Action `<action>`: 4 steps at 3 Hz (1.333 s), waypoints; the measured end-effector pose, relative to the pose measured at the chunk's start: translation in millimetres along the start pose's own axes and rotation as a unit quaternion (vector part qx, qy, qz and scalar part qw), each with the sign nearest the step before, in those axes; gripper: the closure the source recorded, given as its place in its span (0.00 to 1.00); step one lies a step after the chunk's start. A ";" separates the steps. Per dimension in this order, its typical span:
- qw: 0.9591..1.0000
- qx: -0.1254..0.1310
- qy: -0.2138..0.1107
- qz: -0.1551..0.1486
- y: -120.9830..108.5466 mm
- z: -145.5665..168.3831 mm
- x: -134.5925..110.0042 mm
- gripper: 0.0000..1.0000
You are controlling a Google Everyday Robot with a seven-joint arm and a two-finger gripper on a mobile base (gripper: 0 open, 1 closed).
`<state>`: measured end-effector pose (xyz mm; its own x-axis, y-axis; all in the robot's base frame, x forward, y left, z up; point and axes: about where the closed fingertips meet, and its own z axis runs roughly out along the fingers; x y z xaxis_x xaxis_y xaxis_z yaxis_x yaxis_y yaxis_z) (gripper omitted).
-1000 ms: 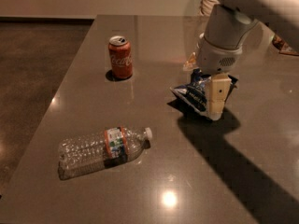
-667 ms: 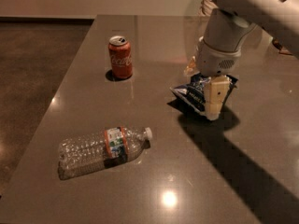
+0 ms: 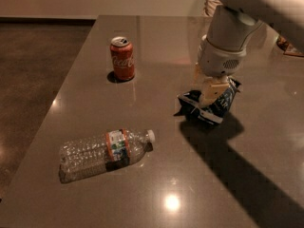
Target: Move blue chip bag near water bottle
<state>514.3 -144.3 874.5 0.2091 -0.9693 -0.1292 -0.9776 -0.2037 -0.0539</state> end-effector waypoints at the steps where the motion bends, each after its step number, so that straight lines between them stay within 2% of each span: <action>1: 1.000 0.016 -0.015 -0.008 8.0 -21.2 -16.9 0.83; 2: 0.999 0.026 -0.040 -0.015 22.6 -39.7 -39.8 1.00; 3: 0.997 0.013 -0.069 -0.012 46.0 -40.7 -66.1 1.00; 4: 0.997 0.000 -0.083 -0.009 60.4 -34.2 -77.5 1.00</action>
Offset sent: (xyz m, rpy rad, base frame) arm -0.0667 0.0480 0.0690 0.1515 -0.0100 0.0519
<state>438.2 -86.3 915.1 0.2278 -0.9298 -0.2893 -0.9736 -0.2209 -0.0568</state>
